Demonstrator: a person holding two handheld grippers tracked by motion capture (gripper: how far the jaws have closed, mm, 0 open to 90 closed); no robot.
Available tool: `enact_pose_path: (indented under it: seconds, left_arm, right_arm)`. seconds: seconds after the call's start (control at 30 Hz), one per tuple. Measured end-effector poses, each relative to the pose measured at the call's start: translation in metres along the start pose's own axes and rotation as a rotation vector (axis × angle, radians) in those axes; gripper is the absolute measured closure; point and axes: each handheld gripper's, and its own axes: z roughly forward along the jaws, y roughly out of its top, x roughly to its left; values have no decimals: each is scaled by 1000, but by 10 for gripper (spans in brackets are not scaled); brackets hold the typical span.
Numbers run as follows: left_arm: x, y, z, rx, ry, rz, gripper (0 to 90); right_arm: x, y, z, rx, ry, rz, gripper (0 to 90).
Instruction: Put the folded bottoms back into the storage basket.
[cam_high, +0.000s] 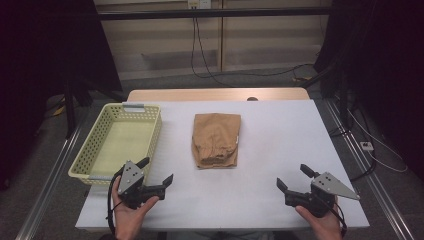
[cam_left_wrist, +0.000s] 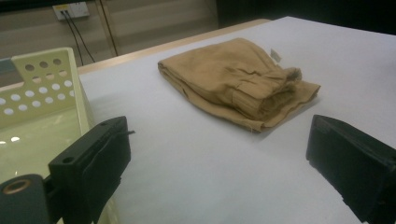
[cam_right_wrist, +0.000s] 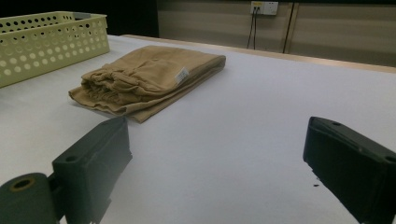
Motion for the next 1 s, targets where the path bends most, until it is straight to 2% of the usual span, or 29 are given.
enact_pose_path:
  seconds: [0.43,0.47,0.57,0.67,0.8,1.0]
  left_arm:
    - [-2,2,1,0,-1,-4,69]
    - [-2,2,2,6,-8,-8,71]
    - [-2,3,2,38,-65,-33,99]
    - [-5,5,2,27,-50,-23,69]
    - [-6,9,5,32,-70,-28,64]
    - [-9,20,17,44,-65,-33,84]
  right_arm:
    - [-1,0,1,24,11,5,71]
    - [-1,0,1,25,12,3,71]
    - [0,0,1,30,13,7,69]
    - [0,0,2,27,9,4,69]
    - [0,0,3,33,4,3,68]
    - [-2,0,2,30,-5,13,69]
